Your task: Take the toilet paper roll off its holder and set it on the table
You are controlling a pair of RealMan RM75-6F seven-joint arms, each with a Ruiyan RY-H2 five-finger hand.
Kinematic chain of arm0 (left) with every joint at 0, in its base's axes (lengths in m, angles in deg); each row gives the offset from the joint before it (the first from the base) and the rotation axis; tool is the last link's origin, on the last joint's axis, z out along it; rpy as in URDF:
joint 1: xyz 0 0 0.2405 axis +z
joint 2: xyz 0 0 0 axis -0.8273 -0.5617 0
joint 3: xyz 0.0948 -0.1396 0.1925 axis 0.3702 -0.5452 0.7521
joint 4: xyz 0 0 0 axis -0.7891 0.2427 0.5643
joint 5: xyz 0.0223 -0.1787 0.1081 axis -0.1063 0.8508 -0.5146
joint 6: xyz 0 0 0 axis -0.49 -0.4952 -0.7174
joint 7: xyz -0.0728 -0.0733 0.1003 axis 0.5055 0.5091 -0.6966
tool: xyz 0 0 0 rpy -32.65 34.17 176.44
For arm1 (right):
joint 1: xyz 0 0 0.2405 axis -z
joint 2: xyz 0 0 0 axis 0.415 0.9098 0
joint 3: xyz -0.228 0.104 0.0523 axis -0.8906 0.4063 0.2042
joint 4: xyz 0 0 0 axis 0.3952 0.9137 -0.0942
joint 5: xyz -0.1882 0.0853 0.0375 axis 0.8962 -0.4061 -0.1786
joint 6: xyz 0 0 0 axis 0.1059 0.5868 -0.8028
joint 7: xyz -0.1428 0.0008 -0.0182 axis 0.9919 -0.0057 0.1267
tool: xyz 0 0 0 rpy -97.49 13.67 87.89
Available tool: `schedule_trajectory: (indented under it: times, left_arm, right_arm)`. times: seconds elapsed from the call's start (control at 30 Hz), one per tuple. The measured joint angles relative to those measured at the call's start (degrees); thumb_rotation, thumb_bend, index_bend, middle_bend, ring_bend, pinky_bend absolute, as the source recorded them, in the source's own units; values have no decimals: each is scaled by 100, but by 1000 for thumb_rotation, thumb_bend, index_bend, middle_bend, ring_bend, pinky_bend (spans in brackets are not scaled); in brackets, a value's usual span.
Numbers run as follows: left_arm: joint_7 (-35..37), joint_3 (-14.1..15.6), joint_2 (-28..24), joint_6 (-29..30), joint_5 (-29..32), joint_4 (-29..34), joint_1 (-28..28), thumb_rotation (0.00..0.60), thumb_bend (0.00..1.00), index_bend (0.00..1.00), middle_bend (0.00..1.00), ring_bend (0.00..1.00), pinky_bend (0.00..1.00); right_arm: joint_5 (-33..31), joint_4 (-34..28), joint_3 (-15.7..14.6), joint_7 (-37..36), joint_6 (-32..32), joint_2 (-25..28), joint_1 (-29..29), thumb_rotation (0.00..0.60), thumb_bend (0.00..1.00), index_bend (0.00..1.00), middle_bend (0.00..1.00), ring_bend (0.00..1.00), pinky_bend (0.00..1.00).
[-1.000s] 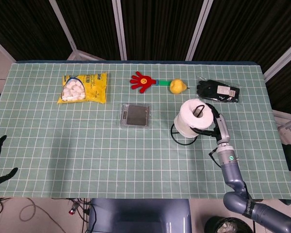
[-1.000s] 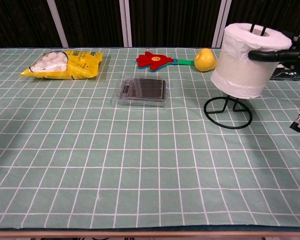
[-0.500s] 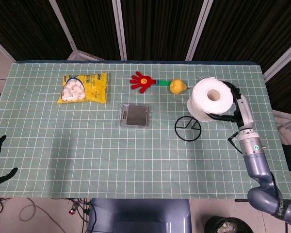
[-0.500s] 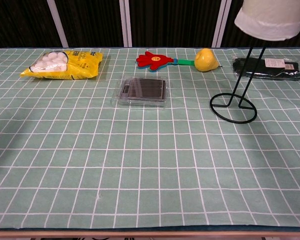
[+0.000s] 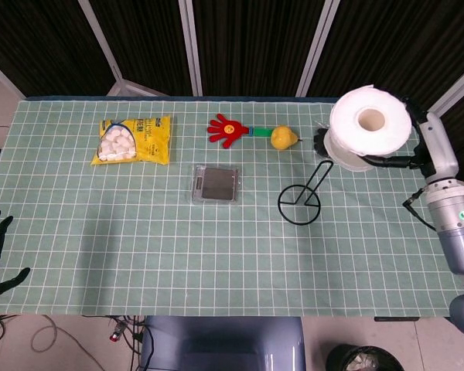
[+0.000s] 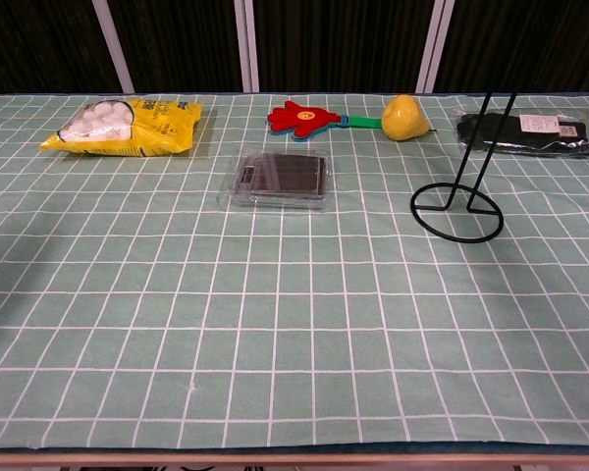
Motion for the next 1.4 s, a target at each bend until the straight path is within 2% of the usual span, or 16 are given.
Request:
schedule_trajectory:
  times: [0.13, 0.27, 0.53, 0.63, 0.77, 0.97, 1.17, 1.4]
  left_arm:
    - [-17, -3, 9, 6, 2, 4, 2, 600, 101, 118, 0, 0, 0]
    - [-27, 0, 10, 18, -5, 11, 8, 600, 101, 118, 0, 0, 0]
    - [45, -18, -19, 47, 10, 27, 28, 600, 101, 118, 0, 0, 0]
    - [97, -23, -45, 38, 26, 41, 31, 600, 101, 118, 0, 0, 0]
    - [124, -8, -72, 15, 2, 50, 28, 600, 101, 118, 0, 0, 0]
    - [149, -11, -80, 17, 1, 52, 29, 600, 101, 118, 0, 0, 0]
    - [171, -26, -83, 34, 7, 54, 34, 600, 101, 118, 0, 0, 0]
    - [188, -48, -80, 28, 39, 35, 29, 600, 101, 118, 0, 0, 0]
  right_arm:
    - [-120, 90, 71, -191, -189, 300, 83, 600, 101, 376, 385, 360, 98]
    - [-20, 184, 19, -558, -333, 404, 249, 600, 101, 376, 385, 360, 98]
    - [1116, 410, -420, -1743, -334, 312, 706, 600, 101, 377, 385, 360, 98]
    - [1690, 514, -725, -2237, -123, 203, 928, 600, 101, 376, 385, 360, 98]
    - [2517, 662, -1252, -2806, 528, 15, 1258, 600, 101, 376, 385, 360, 98]
    - [3311, 925, -2083, -3307, 1474, -338, 1639, 600, 101, 376, 385, 360, 98]
    - [3702, 1076, -2756, -3245, 1737, -884, 1718, 600, 101, 376, 385, 355, 98]
    - [3766, 1242, -3145, -2724, 1780, -1876, 1475, 600, 101, 376, 385, 342, 87]
